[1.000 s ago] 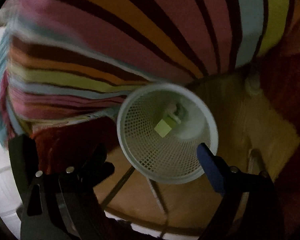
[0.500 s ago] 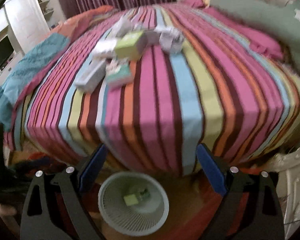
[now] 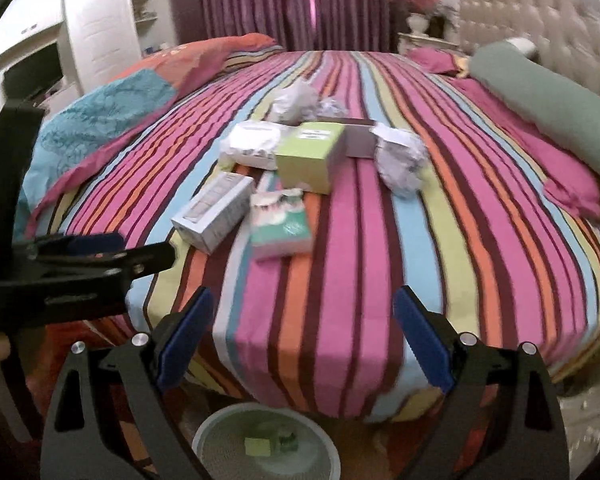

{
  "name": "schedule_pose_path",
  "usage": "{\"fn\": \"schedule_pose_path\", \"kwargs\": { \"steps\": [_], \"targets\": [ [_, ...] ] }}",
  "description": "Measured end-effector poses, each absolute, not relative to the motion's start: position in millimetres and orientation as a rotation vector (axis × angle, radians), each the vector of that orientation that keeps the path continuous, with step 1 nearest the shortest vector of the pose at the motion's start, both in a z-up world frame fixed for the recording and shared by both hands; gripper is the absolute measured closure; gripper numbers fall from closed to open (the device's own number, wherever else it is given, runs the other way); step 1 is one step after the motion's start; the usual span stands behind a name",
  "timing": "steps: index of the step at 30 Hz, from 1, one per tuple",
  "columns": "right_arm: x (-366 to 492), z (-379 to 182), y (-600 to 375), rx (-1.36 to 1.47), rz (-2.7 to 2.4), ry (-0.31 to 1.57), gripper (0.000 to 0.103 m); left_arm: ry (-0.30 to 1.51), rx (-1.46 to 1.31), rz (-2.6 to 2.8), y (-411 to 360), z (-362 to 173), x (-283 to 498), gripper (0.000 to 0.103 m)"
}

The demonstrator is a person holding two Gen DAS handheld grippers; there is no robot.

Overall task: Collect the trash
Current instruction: 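Grasp the white skincare box with the left tool while the right tool grasps the green tissue pack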

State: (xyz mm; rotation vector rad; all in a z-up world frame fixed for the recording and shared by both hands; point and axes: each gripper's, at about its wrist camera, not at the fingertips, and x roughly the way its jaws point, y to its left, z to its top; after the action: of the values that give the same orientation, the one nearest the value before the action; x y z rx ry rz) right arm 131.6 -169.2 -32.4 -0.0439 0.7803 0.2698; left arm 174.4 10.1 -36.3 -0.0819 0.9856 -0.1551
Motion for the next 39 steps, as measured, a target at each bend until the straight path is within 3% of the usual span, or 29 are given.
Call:
{"fn": "schedule_pose_path", "kwargs": {
  "steps": [23,25,27,28,29,31,39],
  "targets": [
    [200,-74,-141,-0.136,0.258,0.852,0.016,1.081,-0.038,-0.161,10,-79,264,0.021],
    [206,-75,-139,-0.145,0.251,0.850,0.017,1.080,-0.035,-0.163,10,-79,268,0.025],
    [211,-77,-136,-0.153,0.247,0.852,0.017,1.077,-0.013,-0.143,12,-79,271,0.038],
    [213,-77,-135,-0.157,0.245,0.851,0.020,1.075,-0.001,-0.125,13,-79,273,0.049],
    [215,-77,-134,-0.157,0.248,0.852,0.026,1.074,-0.002,-0.116,15,-78,275,0.051],
    [217,-75,-132,-0.133,0.269,0.855,0.054,1.079,-0.059,-0.130,24,-77,277,0.051],
    [205,-58,-149,-0.031,0.279,0.862,0.054,1.019,-0.114,-0.135,39,-56,262,0.051]
  ]
}}
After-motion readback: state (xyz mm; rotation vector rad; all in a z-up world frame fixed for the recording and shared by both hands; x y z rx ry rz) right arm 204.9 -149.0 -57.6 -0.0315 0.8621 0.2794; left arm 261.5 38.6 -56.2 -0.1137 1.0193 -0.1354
